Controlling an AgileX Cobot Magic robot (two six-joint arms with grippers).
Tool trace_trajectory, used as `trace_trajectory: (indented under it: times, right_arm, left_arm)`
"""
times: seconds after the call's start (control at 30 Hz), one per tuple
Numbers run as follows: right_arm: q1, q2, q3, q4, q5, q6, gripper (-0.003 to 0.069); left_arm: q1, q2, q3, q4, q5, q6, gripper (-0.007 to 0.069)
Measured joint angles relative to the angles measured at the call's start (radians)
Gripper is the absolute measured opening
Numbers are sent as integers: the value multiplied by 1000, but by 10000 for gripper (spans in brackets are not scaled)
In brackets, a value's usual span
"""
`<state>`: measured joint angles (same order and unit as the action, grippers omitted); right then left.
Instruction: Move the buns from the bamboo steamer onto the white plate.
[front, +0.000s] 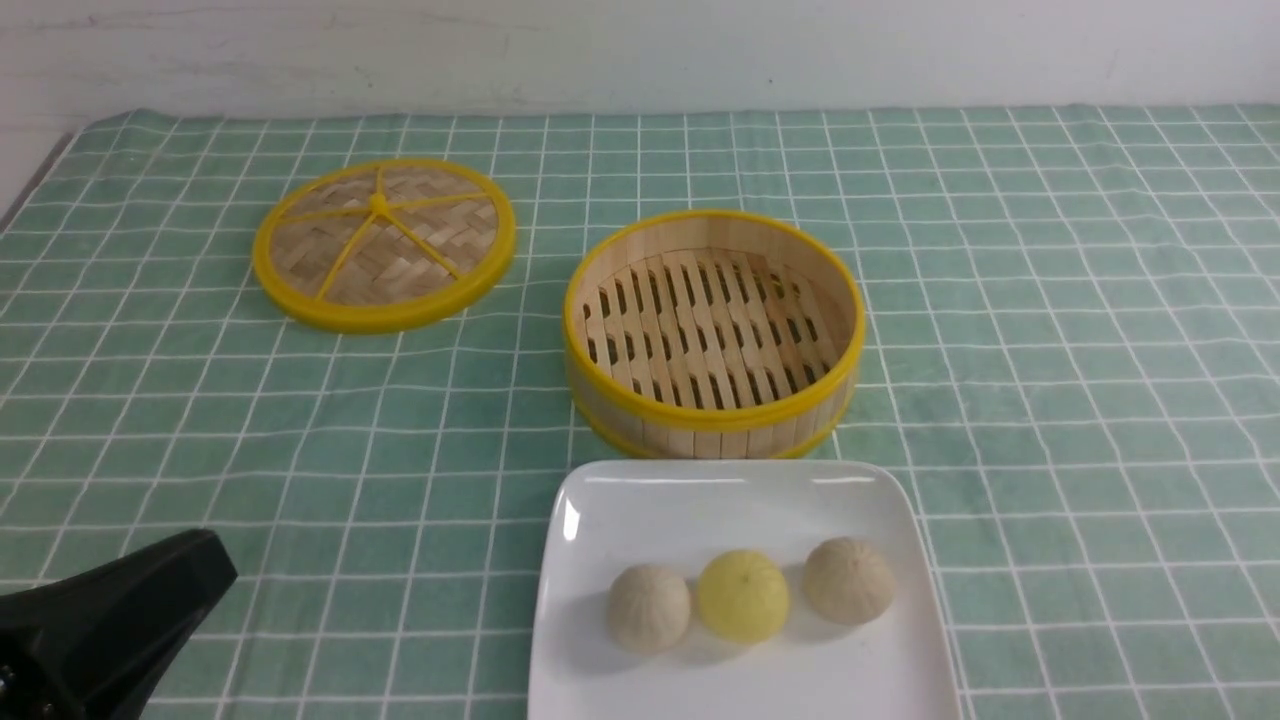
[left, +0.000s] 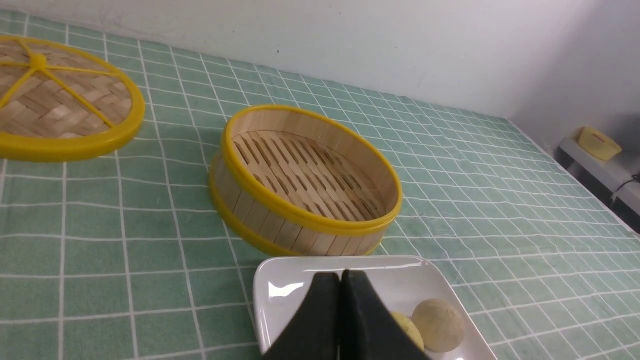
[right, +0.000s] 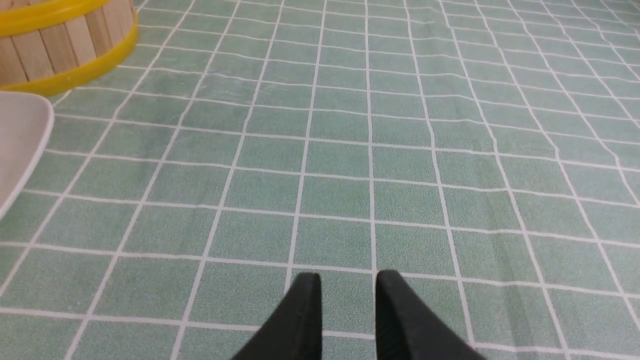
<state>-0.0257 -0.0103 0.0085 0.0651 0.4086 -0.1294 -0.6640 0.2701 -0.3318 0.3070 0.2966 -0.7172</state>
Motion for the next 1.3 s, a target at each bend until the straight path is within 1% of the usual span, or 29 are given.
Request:
trace_trajectory:
  times: [0.3, 0.4, 0.43, 0.57, 0.6, 0.63, 0.67, 0.73, 0.77, 0.8, 0.9, 1.07, 1.3]
  right_arm:
    - [0, 0, 0, 0, 0, 0, 196]
    - [0, 0, 0, 0, 0, 0, 205]
    - [0, 0, 0, 0, 0, 0, 205]
    - [0, 0, 0, 0, 0, 0, 211]
    - [0, 0, 0, 0, 0, 0, 211]
    - [0, 0, 0, 0, 0, 0, 213]
    - [0, 0, 0, 0, 0, 0, 215]
    - [0, 0, 0, 0, 0, 0, 216]
    - [0, 0, 0, 0, 0, 0, 217]
    - [0, 0, 0, 0, 0, 0, 218]
    - [0, 0, 0, 0, 0, 0, 223]
    - [0, 0, 0, 0, 0, 0, 229]
    - [0, 0, 0, 1, 0, 0, 236]
  left_arm:
    - [14, -5, 43, 11, 17, 23, 33]
    - [118, -37, 100, -17, 48, 87, 34]
    - [126, -40, 104, -20, 52, 93, 34]
    - [333, -102, 189, -56, 63, 244, 41]
    - [353, -104, 193, -60, 63, 251, 41]
    - [430, -127, 223, -92, 63, 299, 43]
    - [475, -141, 241, -114, 63, 326, 43]
    - [548, -161, 272, -151, 62, 362, 44]
    - [555, -165, 279, -158, 62, 368, 43]
    - [615, -173, 308, -180, 62, 394, 43]
    - [650, -209, 339, -186, 73, 410, 43]
    - [651, -271, 353, -177, 87, 416, 43]
    - [651, -281, 353, -177, 92, 416, 43]
